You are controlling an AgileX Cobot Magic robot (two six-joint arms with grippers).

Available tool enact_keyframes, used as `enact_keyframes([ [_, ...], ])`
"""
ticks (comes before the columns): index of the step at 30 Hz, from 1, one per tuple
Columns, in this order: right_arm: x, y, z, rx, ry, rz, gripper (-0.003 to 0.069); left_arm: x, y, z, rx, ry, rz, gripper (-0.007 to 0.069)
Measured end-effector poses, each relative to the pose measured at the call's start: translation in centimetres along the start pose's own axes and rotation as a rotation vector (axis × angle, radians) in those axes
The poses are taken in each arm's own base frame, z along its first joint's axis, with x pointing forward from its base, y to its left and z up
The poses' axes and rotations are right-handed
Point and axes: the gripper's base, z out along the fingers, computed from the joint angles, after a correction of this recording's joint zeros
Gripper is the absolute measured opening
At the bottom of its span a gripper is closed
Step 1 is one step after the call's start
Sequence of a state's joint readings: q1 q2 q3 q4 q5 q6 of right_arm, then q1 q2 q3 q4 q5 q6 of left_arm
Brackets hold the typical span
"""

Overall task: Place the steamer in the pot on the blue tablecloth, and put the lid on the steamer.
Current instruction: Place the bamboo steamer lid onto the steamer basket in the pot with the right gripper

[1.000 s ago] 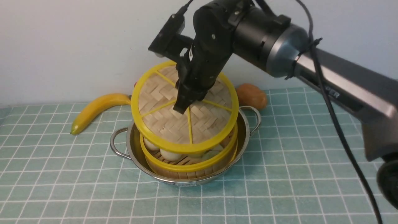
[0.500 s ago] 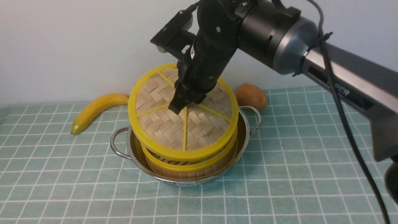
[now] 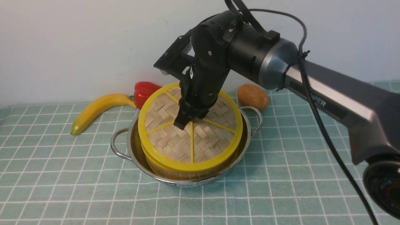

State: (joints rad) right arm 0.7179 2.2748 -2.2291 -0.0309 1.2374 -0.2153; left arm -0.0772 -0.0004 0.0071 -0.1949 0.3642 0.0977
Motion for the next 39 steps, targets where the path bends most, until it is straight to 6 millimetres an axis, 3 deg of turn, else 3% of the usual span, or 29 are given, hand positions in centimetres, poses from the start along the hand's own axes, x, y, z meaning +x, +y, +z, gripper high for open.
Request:
enact_keyframes([
  [39,-0.33,-0.30,-0.01,0.034,-0.035,-0.090,0.0145,0.00,0.00,0.00,0.000,0.000,0.000,0.0358],
])
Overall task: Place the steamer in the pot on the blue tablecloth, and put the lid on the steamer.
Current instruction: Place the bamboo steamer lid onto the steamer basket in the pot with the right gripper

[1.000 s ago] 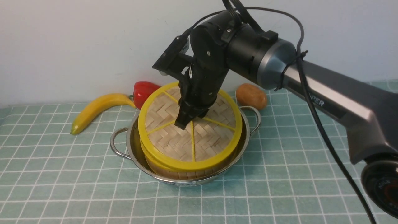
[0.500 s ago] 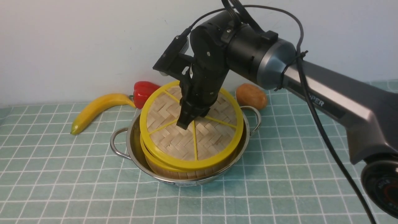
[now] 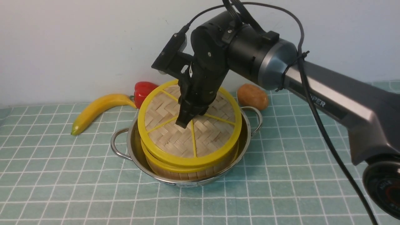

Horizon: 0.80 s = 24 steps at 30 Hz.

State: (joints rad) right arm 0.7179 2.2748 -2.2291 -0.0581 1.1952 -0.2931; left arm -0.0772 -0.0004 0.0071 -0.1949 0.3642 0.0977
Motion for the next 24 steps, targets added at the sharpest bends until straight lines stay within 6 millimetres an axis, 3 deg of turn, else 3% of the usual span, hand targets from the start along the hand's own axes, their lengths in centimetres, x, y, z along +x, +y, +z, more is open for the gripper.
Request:
enact_keyframes([
  [24,-0.48,0.14,-0.01,-0.015,-0.053,0.015,0.0145,0.00,0.00,0.00,0.000,0.000,0.000,0.0358],
])
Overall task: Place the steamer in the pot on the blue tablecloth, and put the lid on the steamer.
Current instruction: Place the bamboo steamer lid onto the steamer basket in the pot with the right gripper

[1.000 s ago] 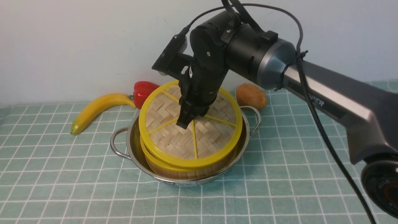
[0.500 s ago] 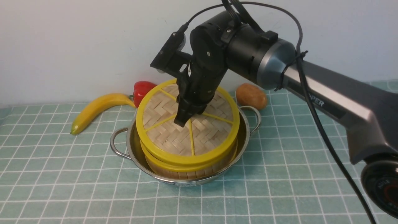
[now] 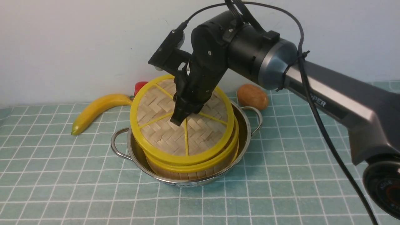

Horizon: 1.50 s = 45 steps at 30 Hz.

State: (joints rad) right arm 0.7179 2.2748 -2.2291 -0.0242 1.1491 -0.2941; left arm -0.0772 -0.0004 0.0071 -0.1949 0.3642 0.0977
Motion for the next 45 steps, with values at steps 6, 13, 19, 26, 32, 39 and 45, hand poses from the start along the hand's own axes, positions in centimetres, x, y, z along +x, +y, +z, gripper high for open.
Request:
enact_keyframes([
  [6,0.0,-0.4,-1.8,0.034,0.014,0.006,0.0145,0.0,0.0,0.0,0.000,0.000,0.000,0.0358],
  [13,0.2,0.0,-1.5,-0.011,0.038,0.014,0.0145,0.0,0.0,0.0,0.000,0.000,0.000,0.0358],
  [19,0.5,0.2,0.7,-0.017,0.050,-0.004,0.0145,0.0,0.0,0.0,0.000,0.000,0.000,0.0358],
  [26,0.4,0.2,0.6,-0.012,0.032,-0.025,0.0145,0.0,0.0,0.0,0.000,0.000,0.000,0.0358],
  [32,0.3,0.1,0.6,-0.012,0.031,-0.028,0.0145,0.0,0.0,0.0,0.000,0.000,0.000,0.0358],
  [39,0.3,0.1,0.6,-0.011,0.027,-0.028,0.0145,0.0,0.0,0.0,0.000,0.000,0.000,0.0358],
  [45,0.2,0.1,0.6,-0.007,0.013,-0.027,0.0145,0.0,0.0,0.0,0.000,0.000,0.000,0.0358],
])
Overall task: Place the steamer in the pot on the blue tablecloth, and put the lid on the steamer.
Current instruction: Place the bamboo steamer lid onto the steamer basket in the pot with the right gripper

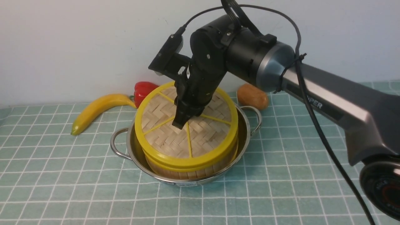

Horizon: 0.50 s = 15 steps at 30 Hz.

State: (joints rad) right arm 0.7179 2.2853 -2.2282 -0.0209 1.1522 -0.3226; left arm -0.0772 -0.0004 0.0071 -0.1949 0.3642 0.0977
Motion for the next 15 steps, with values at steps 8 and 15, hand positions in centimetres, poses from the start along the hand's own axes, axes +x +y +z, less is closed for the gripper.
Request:
enact_keyframes([
  [8,-0.1,0.1,0.3,-0.004,-0.013,0.004,0.0145,0.0,0.0,0.0,0.000,0.000,0.000,0.0358],
  [15,0.3,0.3,2.3,-0.015,0.008,0.005,0.0145,0.0,0.0,0.0,0.000,0.000,0.000,0.0358],
])
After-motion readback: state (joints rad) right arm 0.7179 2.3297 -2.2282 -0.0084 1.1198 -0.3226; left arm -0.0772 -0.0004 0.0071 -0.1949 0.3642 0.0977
